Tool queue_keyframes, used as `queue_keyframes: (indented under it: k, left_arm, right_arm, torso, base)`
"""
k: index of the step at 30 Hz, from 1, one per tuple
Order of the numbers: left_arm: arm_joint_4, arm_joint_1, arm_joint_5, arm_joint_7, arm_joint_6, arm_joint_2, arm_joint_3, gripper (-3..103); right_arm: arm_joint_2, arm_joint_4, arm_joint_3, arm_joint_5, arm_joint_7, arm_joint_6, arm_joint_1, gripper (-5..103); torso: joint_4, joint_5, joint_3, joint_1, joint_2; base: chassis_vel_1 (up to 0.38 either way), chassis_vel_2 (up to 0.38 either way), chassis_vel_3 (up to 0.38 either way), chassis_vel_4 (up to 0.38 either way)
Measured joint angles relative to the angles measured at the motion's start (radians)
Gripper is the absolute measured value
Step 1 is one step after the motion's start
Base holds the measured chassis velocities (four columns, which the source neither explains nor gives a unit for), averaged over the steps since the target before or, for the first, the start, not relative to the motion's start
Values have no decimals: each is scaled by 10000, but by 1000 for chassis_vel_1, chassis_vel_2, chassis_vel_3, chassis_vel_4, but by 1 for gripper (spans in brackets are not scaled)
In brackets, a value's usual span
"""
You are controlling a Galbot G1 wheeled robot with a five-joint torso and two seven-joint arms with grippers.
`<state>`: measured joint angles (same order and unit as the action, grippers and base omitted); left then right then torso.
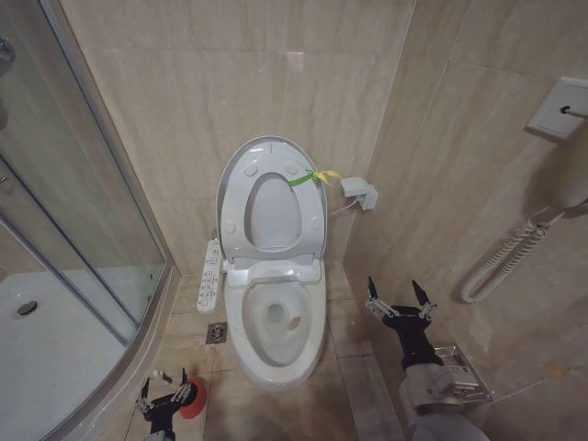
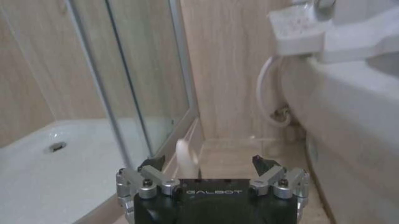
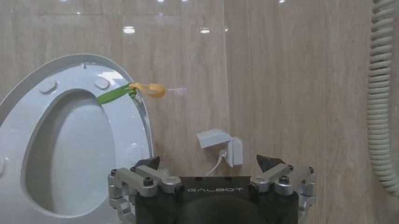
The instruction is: Open the toilet lid, clean the toilet bowl with a toilet brush, close the toilet lid, and flush.
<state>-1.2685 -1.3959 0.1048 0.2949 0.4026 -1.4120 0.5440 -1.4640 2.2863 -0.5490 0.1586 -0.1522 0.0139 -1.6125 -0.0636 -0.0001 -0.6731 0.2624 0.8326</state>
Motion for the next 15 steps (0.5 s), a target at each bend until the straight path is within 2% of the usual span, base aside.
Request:
queue_keyframes:
  k: [7,9,15]
  left_arm:
    - [842,396,89,-246,333,81,24,95]
    - [1187,598,94,-568,525,173,59,94]
    - [1485,821,105,-792,622,254,81,94]
  right_arm:
    - [0,0,0,0,0,0,0,100]
    - [0,0,0,0,0,0,0,100]
    - [0,0,0,0,0,0,0,100]
  torso:
    - [0,-1,0,0,0]
    - [0,0,0,0,0]
    - [-1,0,0,0,0]
  base:
    - [0,0,0,0]
    - [0,0,0,0]
    - [0,0,0,0]
